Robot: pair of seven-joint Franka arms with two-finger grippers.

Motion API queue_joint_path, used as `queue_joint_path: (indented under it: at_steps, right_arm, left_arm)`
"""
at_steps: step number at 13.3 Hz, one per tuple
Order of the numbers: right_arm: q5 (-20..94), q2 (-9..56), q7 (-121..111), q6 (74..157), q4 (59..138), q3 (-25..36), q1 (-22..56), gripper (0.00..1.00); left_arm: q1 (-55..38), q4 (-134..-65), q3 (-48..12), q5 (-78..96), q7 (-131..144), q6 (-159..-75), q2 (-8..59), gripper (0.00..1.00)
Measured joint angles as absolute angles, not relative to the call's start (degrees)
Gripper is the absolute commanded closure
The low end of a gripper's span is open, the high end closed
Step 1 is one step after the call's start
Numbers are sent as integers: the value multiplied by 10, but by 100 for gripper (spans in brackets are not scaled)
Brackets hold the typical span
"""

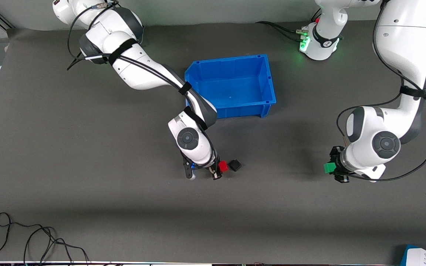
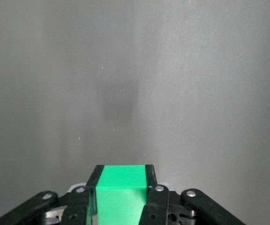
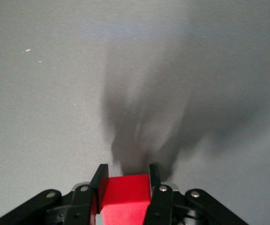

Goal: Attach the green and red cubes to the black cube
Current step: 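Place the red cube beside the black cube while the left gripper approaches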

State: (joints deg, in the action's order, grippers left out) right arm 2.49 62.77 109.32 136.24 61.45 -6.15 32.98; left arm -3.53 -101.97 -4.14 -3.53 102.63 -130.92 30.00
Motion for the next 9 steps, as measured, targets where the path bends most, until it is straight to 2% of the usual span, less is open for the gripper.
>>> queue_joint_path:
  at_steps: [5, 9]
  right_arm:
    - [24, 644, 1093, 1430, 611, -61, 330, 84]
    - [24, 660, 1105, 1431, 588, -65, 330, 84]
  left_arm:
    - [-55, -1020, -50, -34, 1035, -1306, 302, 100]
    - [-71, -1020, -77, -25, 1074, -1299, 303, 100]
